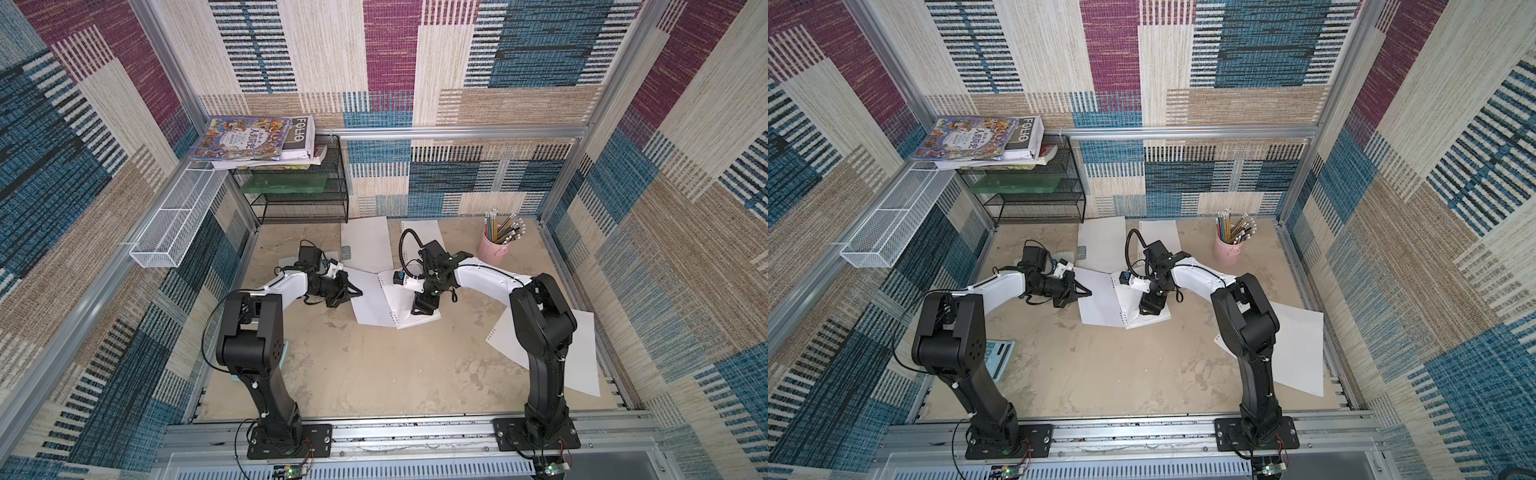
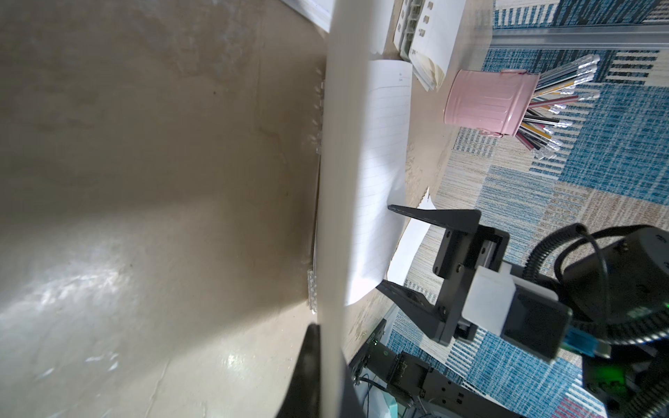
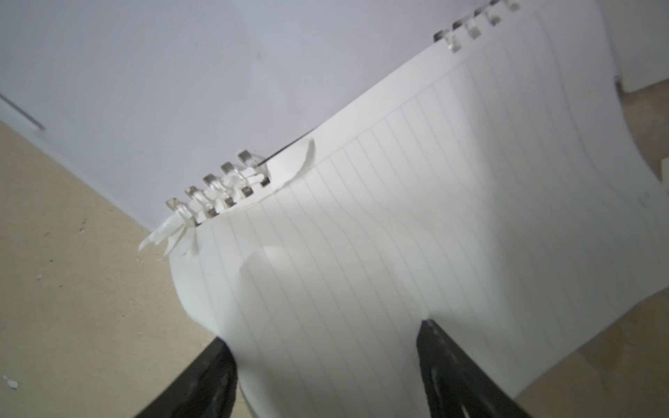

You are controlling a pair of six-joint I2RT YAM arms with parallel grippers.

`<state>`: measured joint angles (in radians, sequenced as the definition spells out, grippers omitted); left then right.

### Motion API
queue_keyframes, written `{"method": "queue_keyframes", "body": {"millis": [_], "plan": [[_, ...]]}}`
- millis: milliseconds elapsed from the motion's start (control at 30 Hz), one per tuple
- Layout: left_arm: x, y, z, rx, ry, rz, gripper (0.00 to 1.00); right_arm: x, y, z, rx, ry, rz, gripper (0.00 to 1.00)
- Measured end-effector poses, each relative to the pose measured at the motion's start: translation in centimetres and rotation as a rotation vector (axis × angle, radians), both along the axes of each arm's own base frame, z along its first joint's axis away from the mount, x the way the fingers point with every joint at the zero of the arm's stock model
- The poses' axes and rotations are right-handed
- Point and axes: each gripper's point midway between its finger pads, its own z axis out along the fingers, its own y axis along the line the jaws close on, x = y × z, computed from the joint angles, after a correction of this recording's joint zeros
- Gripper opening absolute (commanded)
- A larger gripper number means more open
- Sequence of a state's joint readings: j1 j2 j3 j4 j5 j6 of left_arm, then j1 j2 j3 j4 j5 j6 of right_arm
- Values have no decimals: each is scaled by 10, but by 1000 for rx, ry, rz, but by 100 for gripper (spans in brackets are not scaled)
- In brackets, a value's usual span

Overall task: Tear off pages from different notebooks
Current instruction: Tear off the paper from the notebook.

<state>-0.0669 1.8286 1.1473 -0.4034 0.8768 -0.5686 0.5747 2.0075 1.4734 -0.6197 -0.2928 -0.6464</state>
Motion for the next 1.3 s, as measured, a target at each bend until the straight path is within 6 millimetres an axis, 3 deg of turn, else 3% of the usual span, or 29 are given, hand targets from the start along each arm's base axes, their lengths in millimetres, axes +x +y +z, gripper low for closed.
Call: {"method": "queue_keyframes", "body": {"millis": [367,700,833,967,1233,1300], "plan": [[-3,-1,0,-5,10,-8,0,-4,-16,0,5,17,-30,82],[-3,-1,0,-5,11,-8,0,-4,-11,11,62,-23,-36,78],[-4,-1,-1,-5,12,-8,0,-3,-10,5,46,-54,-35,65],[-4,-1,-1,-5,12,-8,0,-11,-6,-4,13,-113,4,44],[-2,-1,3,-4,6,-13,0,-9,17,19,60,-257,63,0],[-2,-2,4,-3,3,-18,0,-10,24,23,69,-271,76,0]]}}
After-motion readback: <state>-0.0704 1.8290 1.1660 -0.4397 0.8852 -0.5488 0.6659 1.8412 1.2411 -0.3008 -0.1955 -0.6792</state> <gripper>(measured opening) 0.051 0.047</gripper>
